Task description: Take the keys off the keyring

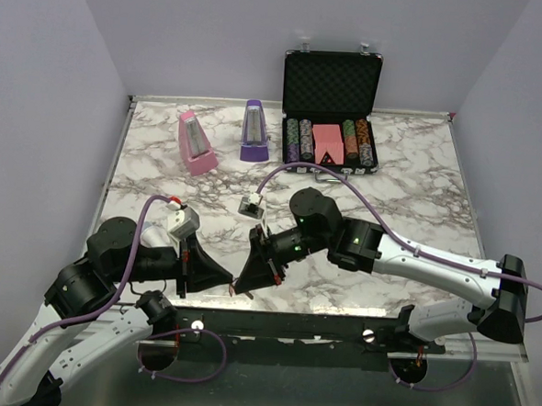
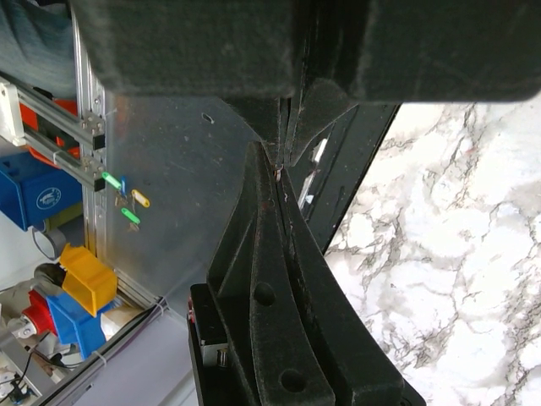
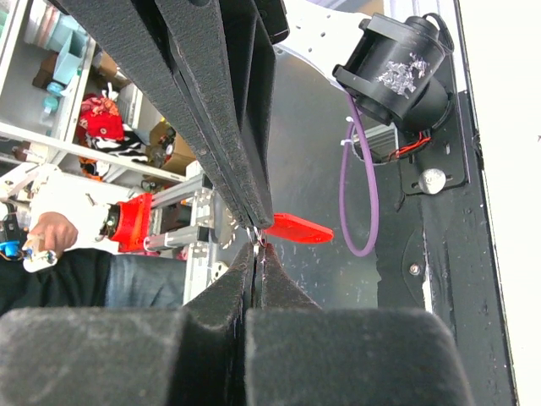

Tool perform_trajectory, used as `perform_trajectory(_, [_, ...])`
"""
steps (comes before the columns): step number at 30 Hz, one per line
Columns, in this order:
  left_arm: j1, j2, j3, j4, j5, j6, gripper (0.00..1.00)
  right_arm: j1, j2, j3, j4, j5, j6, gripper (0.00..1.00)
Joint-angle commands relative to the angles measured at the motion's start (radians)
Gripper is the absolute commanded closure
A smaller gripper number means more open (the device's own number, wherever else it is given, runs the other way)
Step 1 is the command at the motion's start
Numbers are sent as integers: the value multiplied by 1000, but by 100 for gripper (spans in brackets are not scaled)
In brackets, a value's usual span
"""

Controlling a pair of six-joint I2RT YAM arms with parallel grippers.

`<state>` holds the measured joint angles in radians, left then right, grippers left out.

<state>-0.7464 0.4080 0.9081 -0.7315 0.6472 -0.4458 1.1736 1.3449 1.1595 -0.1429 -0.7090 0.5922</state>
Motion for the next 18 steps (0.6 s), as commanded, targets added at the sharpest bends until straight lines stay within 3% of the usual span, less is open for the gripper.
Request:
perform_trajectory(1, [-4, 22, -12, -88, 55, 27, 100, 11, 10, 66, 63, -7, -8, 99])
perform_trajectory(9, [-2, 2, 17, -91, -6, 19, 100, 14, 5, 63, 60, -4, -9, 99])
perform_trajectory(18, [-2, -6, 41, -68, -49, -7, 85, 17, -10, 52, 55, 0, -8, 99])
